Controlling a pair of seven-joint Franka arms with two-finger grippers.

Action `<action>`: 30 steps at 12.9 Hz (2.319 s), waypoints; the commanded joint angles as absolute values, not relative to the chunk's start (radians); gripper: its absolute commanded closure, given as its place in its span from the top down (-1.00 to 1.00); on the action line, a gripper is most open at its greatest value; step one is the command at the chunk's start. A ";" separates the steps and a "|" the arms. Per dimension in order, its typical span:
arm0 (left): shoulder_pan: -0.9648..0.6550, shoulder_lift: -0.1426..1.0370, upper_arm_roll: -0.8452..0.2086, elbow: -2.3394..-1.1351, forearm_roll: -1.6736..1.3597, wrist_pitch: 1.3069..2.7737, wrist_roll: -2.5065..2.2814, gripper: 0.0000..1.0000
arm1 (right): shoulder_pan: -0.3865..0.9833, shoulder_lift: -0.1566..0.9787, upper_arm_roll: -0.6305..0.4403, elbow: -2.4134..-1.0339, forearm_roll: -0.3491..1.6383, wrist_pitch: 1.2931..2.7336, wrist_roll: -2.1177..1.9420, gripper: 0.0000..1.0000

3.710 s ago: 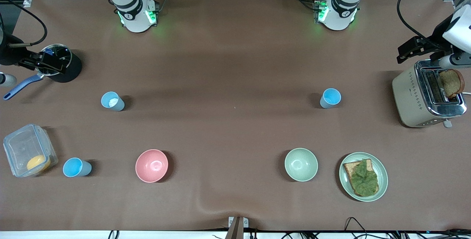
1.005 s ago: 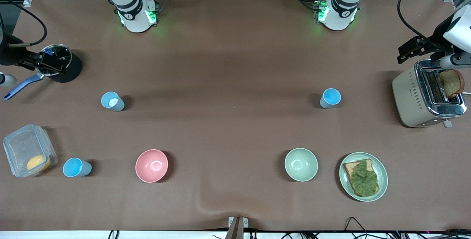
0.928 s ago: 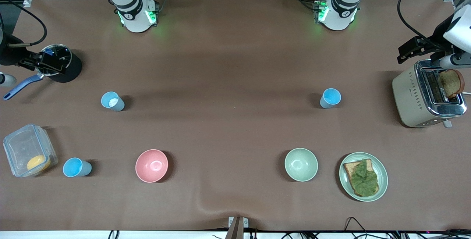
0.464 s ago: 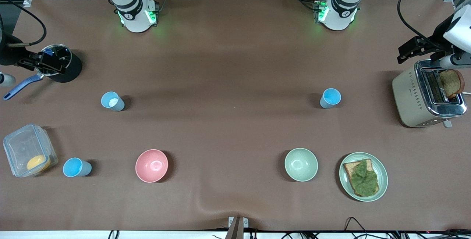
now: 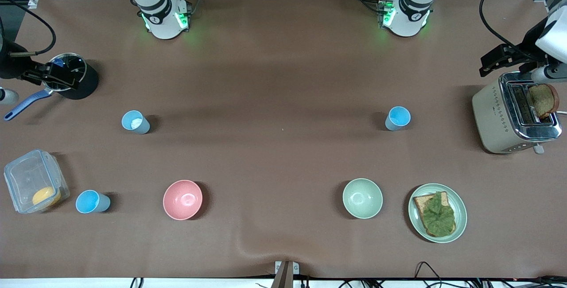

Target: Stack blue cups with both arms

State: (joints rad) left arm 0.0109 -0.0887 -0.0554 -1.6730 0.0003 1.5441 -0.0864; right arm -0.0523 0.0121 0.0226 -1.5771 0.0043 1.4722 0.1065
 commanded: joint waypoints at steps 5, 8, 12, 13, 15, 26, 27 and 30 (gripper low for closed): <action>0.020 -0.087 -0.060 -1.661 -0.017 1.542 -0.107 1.00 | -0.055 0.012 0.025 -1.571 0.018 1.459 0.117 1.00; 0.018 -0.087 -0.060 -1.661 -0.017 1.542 -0.107 1.00 | -0.061 0.035 0.025 -1.574 0.008 1.456 0.101 1.00; 0.018 -0.087 -0.060 -1.660 -0.017 1.542 -0.107 1.00 | -0.075 0.162 0.021 -1.589 0.005 1.448 0.097 1.00; 0.017 -0.087 -0.061 -1.660 -0.017 1.543 -0.106 1.00 | -0.087 0.185 0.021 -1.612 0.006 1.463 0.095 1.00; 0.017 -0.087 -0.066 -1.660 -0.017 1.552 -0.106 1.00 | -0.115 0.189 0.020 -1.710 0.005 1.591 0.024 1.00; -0.003 -0.016 -0.072 -1.660 -0.052 1.689 -0.094 1.00 | -0.196 0.339 0.020 -2.005 0.005 2.035 -0.204 1.00; -0.003 0.006 -0.078 -1.667 -0.051 1.707 -0.091 1.00 | -0.193 0.351 0.020 -2.005 0.005 2.039 -0.204 1.00; -0.003 0.017 -0.127 -1.750 -0.016 1.819 -0.087 1.00 | -0.190 0.399 0.020 -2.003 0.005 2.063 -0.202 1.00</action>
